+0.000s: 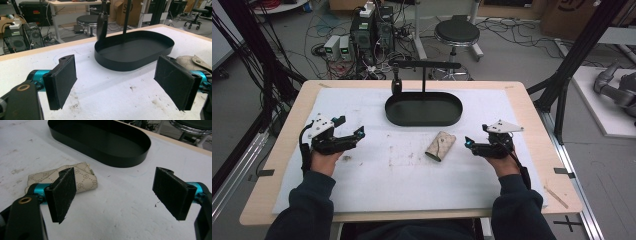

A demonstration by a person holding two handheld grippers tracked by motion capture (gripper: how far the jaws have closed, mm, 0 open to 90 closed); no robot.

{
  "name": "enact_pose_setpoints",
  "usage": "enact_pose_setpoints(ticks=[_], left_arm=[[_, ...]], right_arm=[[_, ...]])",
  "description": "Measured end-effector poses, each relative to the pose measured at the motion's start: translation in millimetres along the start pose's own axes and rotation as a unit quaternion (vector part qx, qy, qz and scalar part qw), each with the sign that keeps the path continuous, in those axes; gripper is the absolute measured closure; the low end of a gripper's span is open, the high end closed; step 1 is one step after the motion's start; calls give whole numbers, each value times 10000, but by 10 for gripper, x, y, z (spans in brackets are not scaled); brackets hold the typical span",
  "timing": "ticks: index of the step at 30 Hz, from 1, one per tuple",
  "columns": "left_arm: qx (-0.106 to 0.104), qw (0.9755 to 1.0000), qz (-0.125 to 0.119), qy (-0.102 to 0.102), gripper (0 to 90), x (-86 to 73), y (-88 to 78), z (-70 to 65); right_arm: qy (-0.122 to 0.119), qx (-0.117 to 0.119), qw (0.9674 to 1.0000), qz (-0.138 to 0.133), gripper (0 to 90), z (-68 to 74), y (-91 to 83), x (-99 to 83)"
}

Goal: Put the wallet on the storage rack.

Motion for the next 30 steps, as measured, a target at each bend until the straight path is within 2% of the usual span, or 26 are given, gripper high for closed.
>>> enact_pose_setpoints(ticks=[4,6,7,9,10,11,12,13,16,20,21,27,28,30], left_arm=[[-7,10000,39,9,177,-31,-22,-13],[-13,10000,79,16,177,-46,-19,-15],[-9,10000,75,16,178,-47,-17,-16],[-12,10000,89,1,179,-51,-16,-13],[-19,10000,95,0,180,-54,-14,-11],[-28,9999,107,-3,180,-59,-12,-6],[-23,9999,111,-17,180,-63,-9,-2],[-17,9999,118,-40,181,-67,-8,4],[2,9999,120,-52,184,-67,-15,18],[42,9999,131,-78,189,-76,-21,35],[34,9999,142,-70,189,-80,-20,39],[43,9998,144,-114,190,-89,-21,55],[41,9998,150,-106,192,-89,-22,57],[38,9998,143,-110,192,-87,-23,55]], right_arm=[[-73,114,9997,198,196,172,120,-38],[-72,144,9996,234,196,206,152,-42],[-12,185,9993,335,196,272,222,-53],[36,213,9990,383,196,311,258,-59],[83,244,9987,435,196,366,295,-59],[30,265,9985,488,196,456,346,-52],[30,265,9985,488,196,456,346,-52],[-52,312,9979,568,196,568,412,-50],[-106,305,9971,686,196,676,489,-63],[-233,154,9948,983,197,805,631,-120],[-267,105,9925,1189,205,826,665,-169],[-291,-28,9914,1279,208,755,619,-183],[-329,-152,9908,1301,209,719,587,-191],[-360,-212,9903,1327,209,698,567,-198]])
Point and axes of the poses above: each handheld gripper's, and its own axes: y roughly forward along the jaws, x roughly out of its top, z roughly to its left, the point moved 9 cm from there along y, roughly forward along the jaws, and after that the axes turned 5 degrees about y, right-handed, at the moved point
